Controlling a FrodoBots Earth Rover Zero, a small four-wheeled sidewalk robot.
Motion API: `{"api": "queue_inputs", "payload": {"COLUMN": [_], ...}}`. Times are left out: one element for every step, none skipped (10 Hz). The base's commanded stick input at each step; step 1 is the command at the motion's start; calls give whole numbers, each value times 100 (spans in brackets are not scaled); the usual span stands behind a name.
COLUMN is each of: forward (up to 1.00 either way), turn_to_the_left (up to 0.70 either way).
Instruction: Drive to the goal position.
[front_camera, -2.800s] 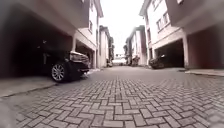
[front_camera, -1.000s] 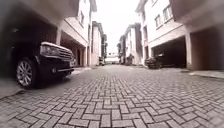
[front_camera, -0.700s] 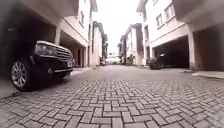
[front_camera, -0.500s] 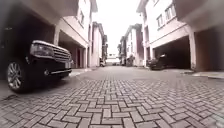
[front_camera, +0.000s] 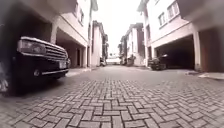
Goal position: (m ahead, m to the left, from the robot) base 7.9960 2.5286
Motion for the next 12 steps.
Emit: {"api": "queue_inputs", "payload": {"forward": [70,70,70,70,70,70,70,70,70,70,70,70], "turn_to_the_left": [0,0,0,0,0,0,0,0,0,0,0,0]}}
